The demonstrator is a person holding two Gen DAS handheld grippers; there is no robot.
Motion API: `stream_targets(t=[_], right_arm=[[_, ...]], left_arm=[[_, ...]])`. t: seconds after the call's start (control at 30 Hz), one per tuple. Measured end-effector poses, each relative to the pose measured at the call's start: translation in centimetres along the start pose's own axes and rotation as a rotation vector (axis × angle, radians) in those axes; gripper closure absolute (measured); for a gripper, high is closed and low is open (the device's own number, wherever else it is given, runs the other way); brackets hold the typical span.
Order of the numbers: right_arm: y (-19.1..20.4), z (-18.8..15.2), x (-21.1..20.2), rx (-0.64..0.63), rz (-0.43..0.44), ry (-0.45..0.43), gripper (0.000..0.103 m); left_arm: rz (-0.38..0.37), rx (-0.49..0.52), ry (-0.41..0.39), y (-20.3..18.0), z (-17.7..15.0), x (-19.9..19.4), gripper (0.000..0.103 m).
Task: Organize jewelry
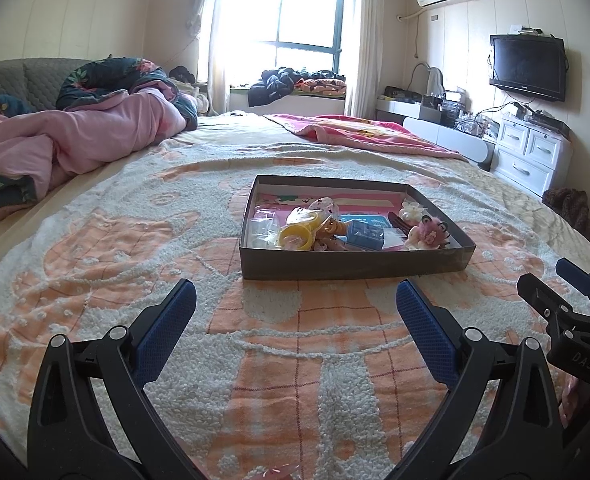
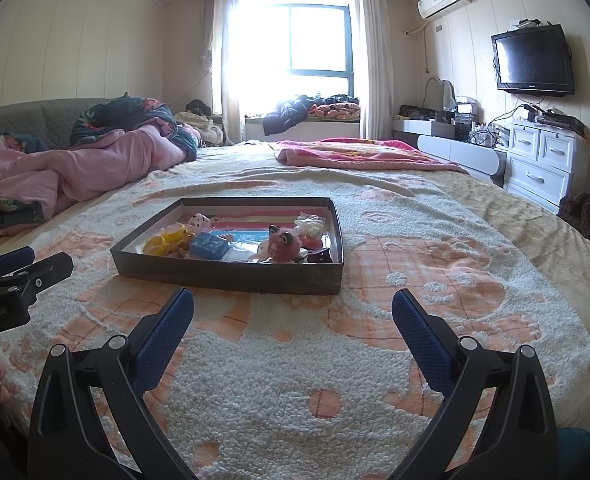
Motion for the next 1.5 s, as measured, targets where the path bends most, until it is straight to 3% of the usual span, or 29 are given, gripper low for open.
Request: stream_targets(t=[1.5], right_arm=[[-0.19, 0.23, -0.23, -0.007, -0.007, -0.001, 0.006]], left_arm=[[0.013, -0.003, 0.015, 0.39, -0.21, 0.5, 0.011]])
Point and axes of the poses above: each gripper's, at about its wrist camera, not at the fingertips, and x roughly the way its jaws point, y to its left, z to its top, the point moved 8 cm from there along x, roughly the way its jaws point
